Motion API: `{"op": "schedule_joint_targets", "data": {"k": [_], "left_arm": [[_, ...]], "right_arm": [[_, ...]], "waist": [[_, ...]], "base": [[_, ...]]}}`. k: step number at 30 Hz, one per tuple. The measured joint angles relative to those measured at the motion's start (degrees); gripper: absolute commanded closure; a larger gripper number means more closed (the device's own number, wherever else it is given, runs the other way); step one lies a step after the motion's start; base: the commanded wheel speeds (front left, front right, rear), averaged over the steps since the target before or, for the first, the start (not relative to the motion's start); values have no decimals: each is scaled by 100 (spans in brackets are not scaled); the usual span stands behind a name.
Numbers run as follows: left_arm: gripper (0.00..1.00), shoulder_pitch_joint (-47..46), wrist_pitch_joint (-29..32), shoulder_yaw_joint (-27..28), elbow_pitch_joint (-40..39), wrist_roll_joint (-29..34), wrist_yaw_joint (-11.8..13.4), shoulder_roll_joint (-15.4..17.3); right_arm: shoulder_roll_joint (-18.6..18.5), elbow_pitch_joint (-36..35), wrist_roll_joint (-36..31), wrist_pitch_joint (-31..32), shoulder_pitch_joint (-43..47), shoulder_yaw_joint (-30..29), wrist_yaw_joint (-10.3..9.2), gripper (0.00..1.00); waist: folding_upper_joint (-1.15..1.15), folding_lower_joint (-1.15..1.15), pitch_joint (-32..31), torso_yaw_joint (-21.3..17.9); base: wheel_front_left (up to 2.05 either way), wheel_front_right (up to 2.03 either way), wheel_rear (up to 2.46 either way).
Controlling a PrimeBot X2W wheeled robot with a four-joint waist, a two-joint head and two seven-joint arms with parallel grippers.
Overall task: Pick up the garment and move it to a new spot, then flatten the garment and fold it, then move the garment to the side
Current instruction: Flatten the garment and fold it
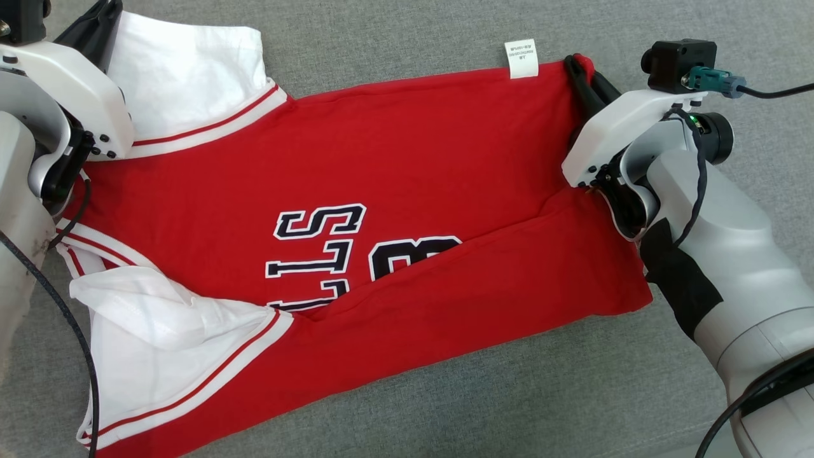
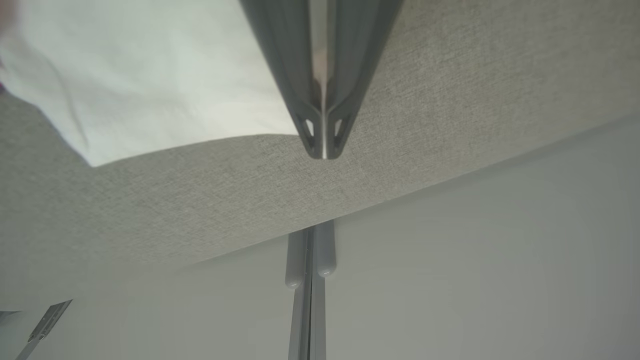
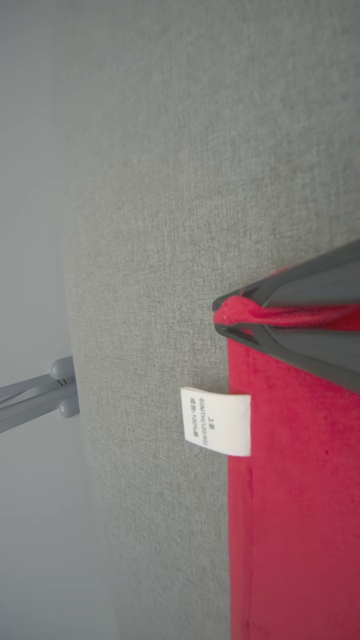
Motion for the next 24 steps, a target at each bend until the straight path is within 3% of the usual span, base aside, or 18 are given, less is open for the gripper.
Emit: {"op": "schedule_joint_targets", "data": {"k": [8,15,24], "left_arm": [[100,16,-397,-69,-46,-230,0,271],[100,410,-767,-181,-478,-410,0,402],[100,1477,-1009,-123,-2033,-850,0,756]], "right_arm": [[7,-30,-97,-83,-79,-160,1,100],[-264,-780,-608,-97,415,-459,1,100],[-851,-1873,-734,-97,1522,-400,1,100]], "waist": [[0,0,-129,-25],[0,0,-317,133],[0,0,-722,348]], "base": [[0,0,0],[0,0,0],[0,0,0]]}}
